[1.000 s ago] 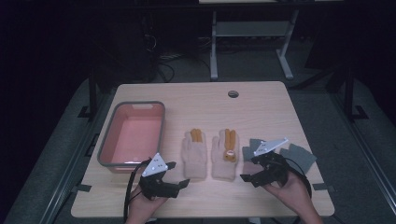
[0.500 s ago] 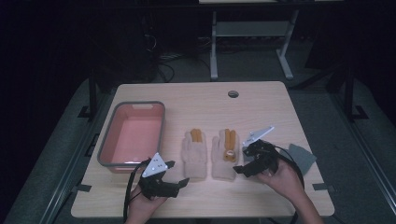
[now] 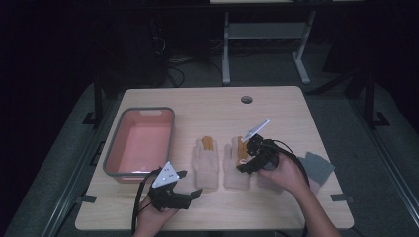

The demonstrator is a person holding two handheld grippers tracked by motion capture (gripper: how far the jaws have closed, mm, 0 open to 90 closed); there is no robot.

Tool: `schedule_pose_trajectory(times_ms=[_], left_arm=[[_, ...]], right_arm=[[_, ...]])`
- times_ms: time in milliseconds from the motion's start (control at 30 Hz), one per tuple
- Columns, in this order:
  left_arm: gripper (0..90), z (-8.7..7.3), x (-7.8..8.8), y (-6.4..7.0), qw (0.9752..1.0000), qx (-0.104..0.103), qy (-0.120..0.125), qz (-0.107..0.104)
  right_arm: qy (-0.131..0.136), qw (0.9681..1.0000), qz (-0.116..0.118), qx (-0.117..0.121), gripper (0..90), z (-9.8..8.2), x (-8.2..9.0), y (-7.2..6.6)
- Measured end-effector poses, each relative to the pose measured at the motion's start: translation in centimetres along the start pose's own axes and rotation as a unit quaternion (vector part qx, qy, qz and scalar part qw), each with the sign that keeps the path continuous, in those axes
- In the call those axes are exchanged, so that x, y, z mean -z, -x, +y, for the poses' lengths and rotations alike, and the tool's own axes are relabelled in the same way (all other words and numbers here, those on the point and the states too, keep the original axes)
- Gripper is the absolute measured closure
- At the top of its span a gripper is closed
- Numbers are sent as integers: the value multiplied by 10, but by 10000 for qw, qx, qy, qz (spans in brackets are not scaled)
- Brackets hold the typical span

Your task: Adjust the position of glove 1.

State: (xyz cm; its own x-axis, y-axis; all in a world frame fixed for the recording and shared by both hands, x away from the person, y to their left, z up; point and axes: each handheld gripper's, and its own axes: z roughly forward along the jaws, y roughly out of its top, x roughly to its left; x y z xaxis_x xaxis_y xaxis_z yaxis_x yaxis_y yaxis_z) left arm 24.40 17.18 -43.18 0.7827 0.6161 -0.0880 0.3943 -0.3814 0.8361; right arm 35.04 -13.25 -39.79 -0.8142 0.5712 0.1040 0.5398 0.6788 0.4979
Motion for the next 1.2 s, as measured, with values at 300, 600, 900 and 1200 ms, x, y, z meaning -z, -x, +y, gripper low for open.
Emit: schedule_pose_trajectory(times_ms=[300,600,900,1200], left_arm=[[193,1,1,1,10000,8,20,-50],[193,1,-3,3,9999,-27,-28,-96],[193,2,-2,3,10000,-36,27,-71],[193,2,2,0,10000,21,75,-47]], right_arm=[[-404,9991,-45,75,366,5,-25,9],[-729,9972,-143,82,437,6,-41,13],[-804,9962,-322,33,532,6,-49,12],[-774,9966,-259,-82,580,8,-44,12]])
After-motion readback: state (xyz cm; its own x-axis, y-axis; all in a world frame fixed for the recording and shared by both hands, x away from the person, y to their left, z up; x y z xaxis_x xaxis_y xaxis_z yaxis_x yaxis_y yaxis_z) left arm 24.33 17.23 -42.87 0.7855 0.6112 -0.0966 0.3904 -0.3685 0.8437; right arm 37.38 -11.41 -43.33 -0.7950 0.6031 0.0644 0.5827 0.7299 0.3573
